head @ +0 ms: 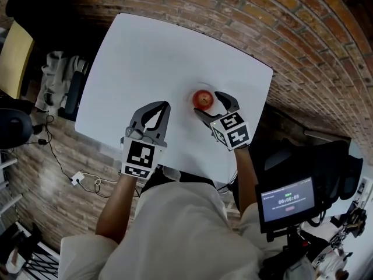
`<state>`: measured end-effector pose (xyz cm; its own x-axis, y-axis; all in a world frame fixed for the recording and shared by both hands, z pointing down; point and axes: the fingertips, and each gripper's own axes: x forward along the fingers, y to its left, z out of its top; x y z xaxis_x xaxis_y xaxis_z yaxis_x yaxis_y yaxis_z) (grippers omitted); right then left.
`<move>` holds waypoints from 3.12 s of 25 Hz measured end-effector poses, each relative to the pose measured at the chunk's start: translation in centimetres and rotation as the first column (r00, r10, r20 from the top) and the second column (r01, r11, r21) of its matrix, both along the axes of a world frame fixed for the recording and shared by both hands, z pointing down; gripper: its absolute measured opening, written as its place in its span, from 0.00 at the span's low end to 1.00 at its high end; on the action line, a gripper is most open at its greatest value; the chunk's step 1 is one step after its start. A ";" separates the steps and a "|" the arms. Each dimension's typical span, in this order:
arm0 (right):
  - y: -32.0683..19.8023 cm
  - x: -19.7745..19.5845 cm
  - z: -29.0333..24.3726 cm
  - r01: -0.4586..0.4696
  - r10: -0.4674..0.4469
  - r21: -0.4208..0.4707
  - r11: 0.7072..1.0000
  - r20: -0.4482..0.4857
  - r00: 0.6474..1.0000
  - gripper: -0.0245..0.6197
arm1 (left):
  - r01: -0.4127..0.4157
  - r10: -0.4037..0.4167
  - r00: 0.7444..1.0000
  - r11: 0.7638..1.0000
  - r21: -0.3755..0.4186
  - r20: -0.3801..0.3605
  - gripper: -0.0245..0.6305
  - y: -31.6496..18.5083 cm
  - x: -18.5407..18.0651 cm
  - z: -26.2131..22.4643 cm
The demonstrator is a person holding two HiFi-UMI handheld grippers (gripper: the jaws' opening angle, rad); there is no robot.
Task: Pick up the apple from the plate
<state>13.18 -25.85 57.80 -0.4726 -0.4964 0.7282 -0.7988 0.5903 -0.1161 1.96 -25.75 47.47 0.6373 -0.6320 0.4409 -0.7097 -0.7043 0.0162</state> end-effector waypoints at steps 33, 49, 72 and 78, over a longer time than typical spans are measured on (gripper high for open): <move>-0.1 0.7 6.8 0.114 -0.126 -0.098 0.989 -0.133 0.983 0.62 | 0.036 -0.034 0.999 0.998 -0.054 0.029 0.05 -0.6 0.0 3.2; 0.3 0.6 8.1 0.085 -0.101 -0.126 0.988 -0.120 0.988 0.62 | 0.038 -0.036 0.999 0.997 -0.061 0.033 0.05 -0.2 -0.1 3.3; -0.3 1.0 8.0 0.039 -0.051 -0.112 0.993 -0.113 0.992 0.62 | 0.043 -0.041 0.998 0.997 -0.058 0.038 0.05 0.0 -0.4 3.0; -0.5 1.1 7.9 0.019 -0.029 -0.109 0.994 -0.095 0.995 0.60 | 0.042 -0.039 0.998 0.997 -0.058 0.039 0.05 0.1 -0.4 3.0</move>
